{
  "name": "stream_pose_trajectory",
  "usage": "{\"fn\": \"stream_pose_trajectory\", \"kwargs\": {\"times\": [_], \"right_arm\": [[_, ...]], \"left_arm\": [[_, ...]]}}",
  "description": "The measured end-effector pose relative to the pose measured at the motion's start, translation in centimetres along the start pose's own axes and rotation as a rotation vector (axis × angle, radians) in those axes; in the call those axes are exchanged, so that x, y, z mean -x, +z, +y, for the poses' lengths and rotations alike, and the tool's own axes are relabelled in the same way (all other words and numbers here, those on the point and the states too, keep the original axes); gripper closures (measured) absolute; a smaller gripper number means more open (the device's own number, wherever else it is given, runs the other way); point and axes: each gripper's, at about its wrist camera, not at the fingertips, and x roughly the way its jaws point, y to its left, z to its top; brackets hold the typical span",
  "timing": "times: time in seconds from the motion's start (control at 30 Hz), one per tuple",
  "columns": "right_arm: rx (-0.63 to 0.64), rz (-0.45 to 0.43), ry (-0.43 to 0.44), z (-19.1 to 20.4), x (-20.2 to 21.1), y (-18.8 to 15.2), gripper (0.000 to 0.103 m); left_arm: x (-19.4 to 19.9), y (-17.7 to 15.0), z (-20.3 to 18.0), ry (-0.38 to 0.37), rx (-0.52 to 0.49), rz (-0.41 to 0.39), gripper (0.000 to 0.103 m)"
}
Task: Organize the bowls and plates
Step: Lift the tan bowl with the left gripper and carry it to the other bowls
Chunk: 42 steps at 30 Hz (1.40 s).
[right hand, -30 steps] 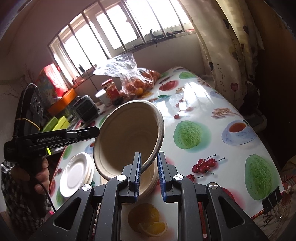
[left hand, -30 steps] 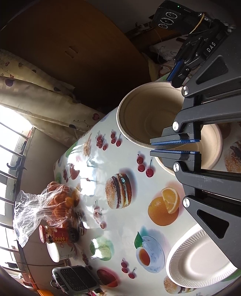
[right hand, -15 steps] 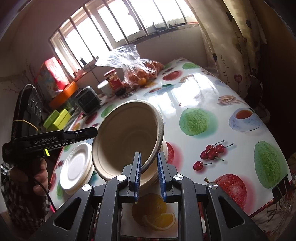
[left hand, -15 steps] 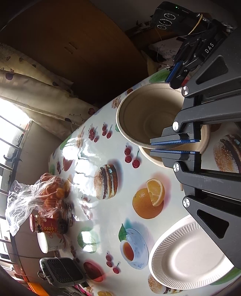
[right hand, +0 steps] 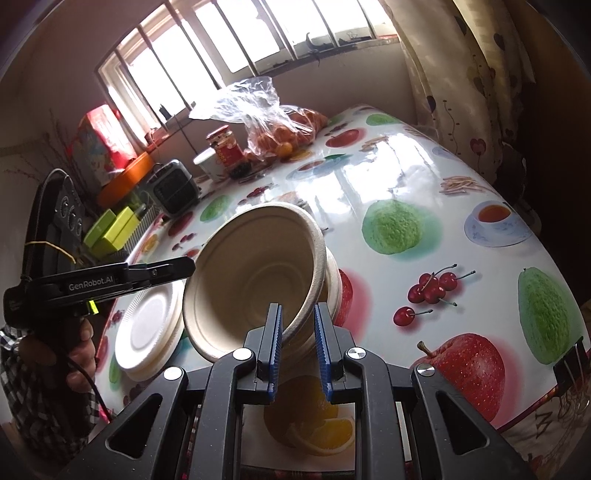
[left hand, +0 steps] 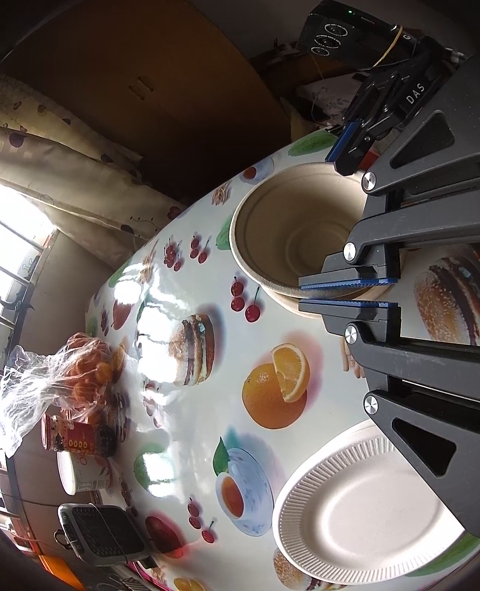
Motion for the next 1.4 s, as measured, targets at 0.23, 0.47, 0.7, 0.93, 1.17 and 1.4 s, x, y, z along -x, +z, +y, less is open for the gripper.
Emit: {"fn": "stream_pose_trajectory", "kwargs": {"times": [0.23,0.47,0.7,0.93,1.17,1.4], "right_arm": [[0.006,0.008,-0.004,0.2,-0.4,-0.3,0.086],[0.005,0.014,-0.005,0.1,-0.6,-0.4,0.086],[0.006,0.018,-0.016,0.1,-1.0,-0.6,0.086],[0.006,0.019,-0.017,0.1,-1.1,-0.7,0.086],[0.006,0.020,-0.019,0.0,-1.1,-0.6,0.085],[0.005,0.019,-0.019,-0.1,-1.2,-0.8,0.085]], "left_arm": [[-0.2,-0.3,0.4,0.003,0.011,0.007,0.098],[-0.4,-0.4,0.6,0.006,0.013,0.012,0.098],[-0.8,-0.6,0.7,0.011,0.014,0.022,0.098],[-1.0,-0.5,0.7,0.014,0.013,0.024,0.098],[-1.3,-0.5,0.6,0.015,0.013,0.031,0.098],[-1.3,-0.6,0.7,0.015,0.016,0.033,0.098]]}}
